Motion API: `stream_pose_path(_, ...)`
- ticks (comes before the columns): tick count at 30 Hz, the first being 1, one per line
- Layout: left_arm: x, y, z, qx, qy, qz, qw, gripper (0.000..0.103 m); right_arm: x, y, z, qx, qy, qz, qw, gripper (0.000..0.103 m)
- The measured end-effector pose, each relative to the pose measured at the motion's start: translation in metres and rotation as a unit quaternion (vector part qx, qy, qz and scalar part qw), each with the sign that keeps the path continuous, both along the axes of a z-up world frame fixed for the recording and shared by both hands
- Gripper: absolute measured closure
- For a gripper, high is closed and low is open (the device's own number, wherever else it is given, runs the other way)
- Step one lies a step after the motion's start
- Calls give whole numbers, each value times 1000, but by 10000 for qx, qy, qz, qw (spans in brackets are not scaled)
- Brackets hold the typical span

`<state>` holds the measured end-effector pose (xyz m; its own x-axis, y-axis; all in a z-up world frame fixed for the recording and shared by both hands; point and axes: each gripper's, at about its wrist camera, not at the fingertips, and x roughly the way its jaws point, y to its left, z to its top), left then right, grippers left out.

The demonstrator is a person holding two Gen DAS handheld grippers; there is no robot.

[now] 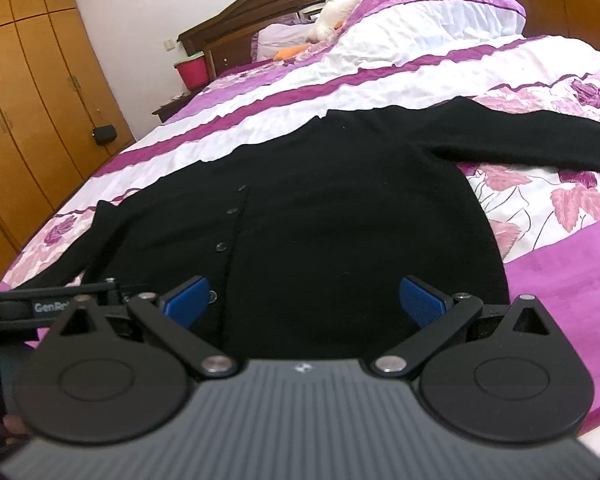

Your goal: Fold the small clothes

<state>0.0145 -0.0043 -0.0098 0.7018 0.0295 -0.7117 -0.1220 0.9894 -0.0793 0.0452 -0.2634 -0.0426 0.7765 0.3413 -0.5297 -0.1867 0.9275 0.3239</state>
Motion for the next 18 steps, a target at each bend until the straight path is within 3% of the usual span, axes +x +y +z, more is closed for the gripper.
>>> stream_pose_path(18,-16,3,7,-44,-115,63,9999,0,-13,11,5,-161,-168,143,9996,0)
